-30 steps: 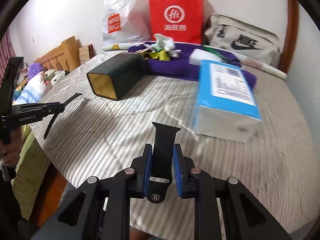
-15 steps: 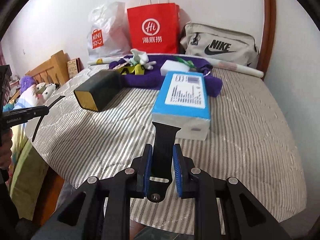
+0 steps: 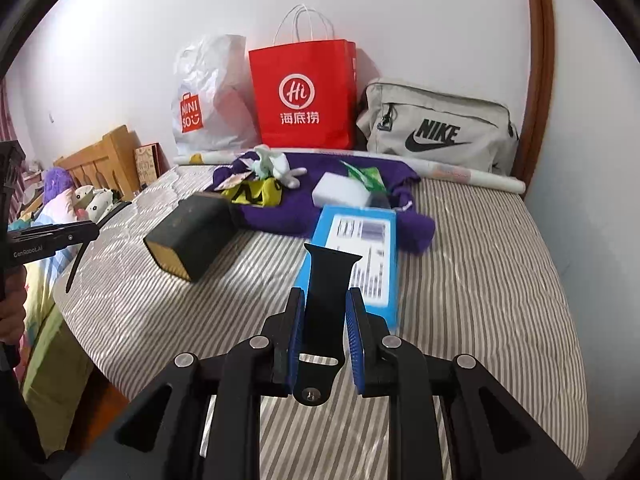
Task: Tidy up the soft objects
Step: 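Carry both black strap pieces toward the purple towel with both tools, then lower both strap pieces onto the purple towel and open both tools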
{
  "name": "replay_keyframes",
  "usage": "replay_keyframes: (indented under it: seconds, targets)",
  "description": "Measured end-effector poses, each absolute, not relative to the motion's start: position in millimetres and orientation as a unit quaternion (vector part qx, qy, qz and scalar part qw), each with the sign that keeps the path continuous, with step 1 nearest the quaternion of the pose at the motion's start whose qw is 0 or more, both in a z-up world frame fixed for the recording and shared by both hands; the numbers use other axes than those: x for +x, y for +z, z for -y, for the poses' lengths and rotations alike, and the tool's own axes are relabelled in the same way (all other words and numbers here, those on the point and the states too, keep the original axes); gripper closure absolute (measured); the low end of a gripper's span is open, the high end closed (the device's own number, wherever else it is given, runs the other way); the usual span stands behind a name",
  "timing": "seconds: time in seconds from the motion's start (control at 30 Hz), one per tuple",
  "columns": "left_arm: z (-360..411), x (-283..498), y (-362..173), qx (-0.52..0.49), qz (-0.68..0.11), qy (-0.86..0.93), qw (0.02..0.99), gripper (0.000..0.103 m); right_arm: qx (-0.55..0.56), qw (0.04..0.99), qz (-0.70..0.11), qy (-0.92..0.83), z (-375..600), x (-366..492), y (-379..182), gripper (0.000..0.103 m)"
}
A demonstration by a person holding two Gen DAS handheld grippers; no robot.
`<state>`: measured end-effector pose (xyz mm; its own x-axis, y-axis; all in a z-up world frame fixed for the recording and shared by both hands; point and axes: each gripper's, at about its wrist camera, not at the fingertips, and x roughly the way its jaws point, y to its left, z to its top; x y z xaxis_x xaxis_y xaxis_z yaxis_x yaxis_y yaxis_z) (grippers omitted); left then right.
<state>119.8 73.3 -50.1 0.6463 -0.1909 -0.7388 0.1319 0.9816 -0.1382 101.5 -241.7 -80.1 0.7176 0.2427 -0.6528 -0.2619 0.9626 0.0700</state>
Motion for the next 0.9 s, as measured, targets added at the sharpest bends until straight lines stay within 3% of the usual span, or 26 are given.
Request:
replay_keyframes:
  seconds: [0.9]
  targets:
    - [-47, 250, -39, -0.023, -0.419, -0.115, 0.901, 0.083, -0.027, 0.924, -0.341, 0.169, 225, 247, -55, 0.082]
